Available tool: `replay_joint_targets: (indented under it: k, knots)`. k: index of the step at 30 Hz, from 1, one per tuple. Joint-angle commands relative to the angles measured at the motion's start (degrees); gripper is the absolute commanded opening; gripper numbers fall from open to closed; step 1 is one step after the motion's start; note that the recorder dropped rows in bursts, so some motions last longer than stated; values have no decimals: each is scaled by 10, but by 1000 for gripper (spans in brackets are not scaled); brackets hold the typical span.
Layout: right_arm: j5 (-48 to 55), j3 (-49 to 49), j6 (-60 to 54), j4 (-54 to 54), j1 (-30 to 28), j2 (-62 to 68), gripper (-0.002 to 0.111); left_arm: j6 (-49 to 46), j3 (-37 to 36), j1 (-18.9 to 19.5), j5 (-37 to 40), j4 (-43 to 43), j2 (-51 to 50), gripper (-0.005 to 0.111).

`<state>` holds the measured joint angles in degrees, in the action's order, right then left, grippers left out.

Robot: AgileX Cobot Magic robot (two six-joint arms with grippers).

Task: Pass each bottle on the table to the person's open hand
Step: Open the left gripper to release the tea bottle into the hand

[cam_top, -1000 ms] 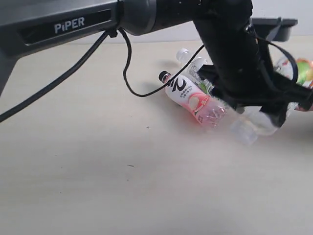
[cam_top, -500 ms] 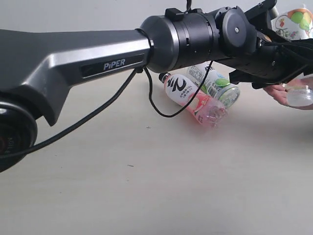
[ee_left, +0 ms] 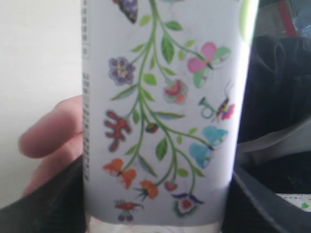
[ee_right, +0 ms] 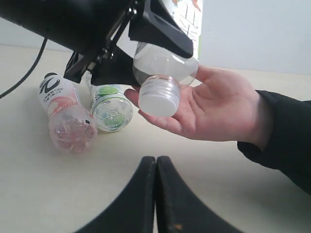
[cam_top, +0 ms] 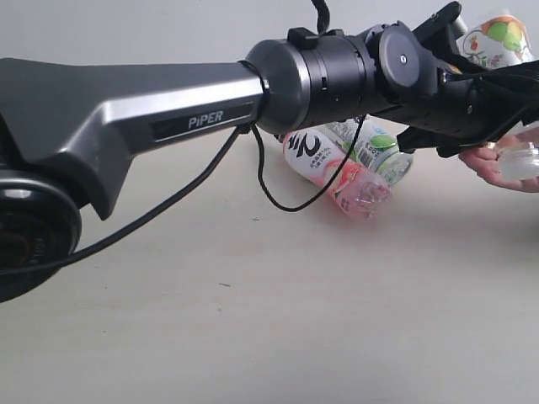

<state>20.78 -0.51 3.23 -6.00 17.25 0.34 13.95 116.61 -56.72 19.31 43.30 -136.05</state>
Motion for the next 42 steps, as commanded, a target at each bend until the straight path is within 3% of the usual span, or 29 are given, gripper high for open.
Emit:
replay_joint_targets:
  k: [1, 10, 18, 28, 32, 42]
  knots:
    - [-2, 1, -1, -2, -2, -3, 0, 0, 2, 3, -6, 23, -18, 0]
    - [-2, 1, -1, -2, -2, -3, 0, -2, 2, 3, 2, 26, -25, 5]
    - [-2, 1, -1, -2, -2, -3, 0, -15, 2, 3, 15, 26, -25, 44]
    - [-2, 1, -1, -2, -2, -3, 0, -32, 2, 3, 9, 26, -25, 79]
    - [-2, 1, -1, -2, -2, -3, 0, -32, 2, 3, 7, 26, -25, 84]
    - [-2, 1, -1, -2, -2, -3, 0, -32, 2, 3, 8, 26, -23, 84]
